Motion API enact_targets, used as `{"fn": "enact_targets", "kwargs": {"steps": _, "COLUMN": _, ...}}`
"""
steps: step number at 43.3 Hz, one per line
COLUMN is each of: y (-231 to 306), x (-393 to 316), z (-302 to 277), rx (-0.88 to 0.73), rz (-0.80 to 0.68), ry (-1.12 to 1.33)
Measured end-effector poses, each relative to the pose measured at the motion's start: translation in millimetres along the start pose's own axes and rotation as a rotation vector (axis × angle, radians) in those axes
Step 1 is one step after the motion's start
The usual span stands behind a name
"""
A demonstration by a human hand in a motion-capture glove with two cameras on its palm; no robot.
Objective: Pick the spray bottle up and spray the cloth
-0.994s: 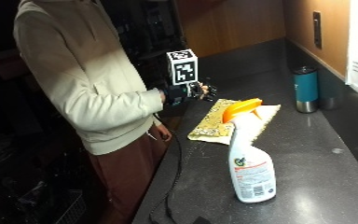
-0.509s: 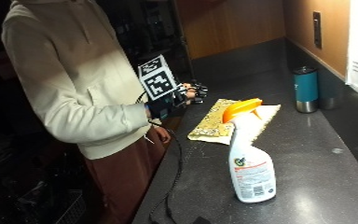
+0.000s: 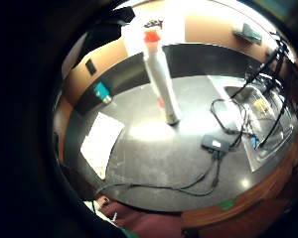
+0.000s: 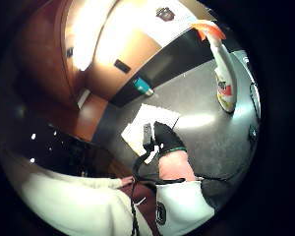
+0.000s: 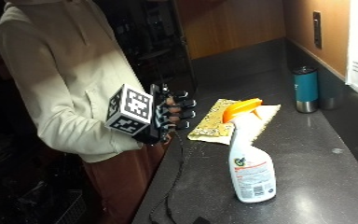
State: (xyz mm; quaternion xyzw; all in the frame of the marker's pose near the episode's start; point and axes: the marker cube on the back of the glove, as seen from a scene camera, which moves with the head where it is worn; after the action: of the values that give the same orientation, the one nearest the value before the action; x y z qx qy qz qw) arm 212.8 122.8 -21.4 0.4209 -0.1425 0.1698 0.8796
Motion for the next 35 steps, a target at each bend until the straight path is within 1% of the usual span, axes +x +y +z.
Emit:
{"fn": "enact_targets", "kwargs": {"steps": 11, "y": -21, "x": 36, "z": 19, "rx": 0.038, "rz": 0.182, "ry": -0.152}}
{"fn": "enact_targets", "kwargs": {"steps": 19, "y": -48, "x": 54, "z": 48, "rx": 0.04, "rz": 0.304, "ry": -0.275}}
{"fn": "enact_targets", "kwargs": {"steps": 27, "y": -80, "x": 78, "z": 77, "rx": 0.054, "rz": 0.478, "ry": -0.436}}
{"fn": "enact_targets", "kwargs": {"steps": 35, "y": -102, "x": 86, "z": 109, "rx": 0.046, "rz": 0.558, "ry": -0.498}}
